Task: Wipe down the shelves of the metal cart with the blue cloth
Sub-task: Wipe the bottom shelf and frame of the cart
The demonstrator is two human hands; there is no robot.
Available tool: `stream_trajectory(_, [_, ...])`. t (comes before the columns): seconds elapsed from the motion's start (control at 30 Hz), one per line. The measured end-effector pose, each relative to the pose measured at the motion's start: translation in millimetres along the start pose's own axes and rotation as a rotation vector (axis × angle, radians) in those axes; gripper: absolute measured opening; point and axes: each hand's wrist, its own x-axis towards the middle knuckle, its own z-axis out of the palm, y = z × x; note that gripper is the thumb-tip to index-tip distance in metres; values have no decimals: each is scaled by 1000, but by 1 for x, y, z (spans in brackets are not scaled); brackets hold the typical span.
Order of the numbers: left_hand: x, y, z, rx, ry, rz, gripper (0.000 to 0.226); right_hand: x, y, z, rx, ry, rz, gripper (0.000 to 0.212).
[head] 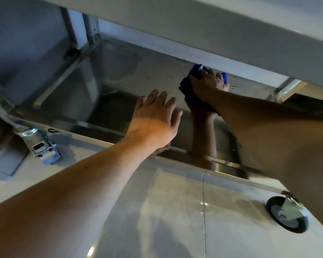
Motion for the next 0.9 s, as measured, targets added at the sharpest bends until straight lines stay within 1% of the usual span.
stream_trajectory(0.13, [2, -1, 4, 41, -22, 5, 60, -37, 4, -2, -7, -23, -80, 62])
stream_trajectory(0.3, [1, 0, 1, 18, -28, -36, 57, -107, 13, -8, -19, 0, -136, 61])
stream_trajectory(0.43, [-2, 4, -5, 64, -21, -23, 56, -161, 28, -15, 9, -48, -219, 66])
stream_trajectory(0.57, [0, 7, -6, 69, -63, -33, 58, -198, 53, -23, -14, -77, -276, 69])
stream_trajectory(0.73, [2, 6, -4, 69, -54, -32, 58, -206, 76, -29, -36, -93, -255, 74])
stream_trajectory(0.83, [6, 14, -7, 32, -51, -28, 59, -185, 77, -30, -33, -92, -194, 69])
stream_trajectory(0.9, [13, 28, -8, 1, -57, 14, 59, -164, 79, -29, -54, -86, -144, 66])
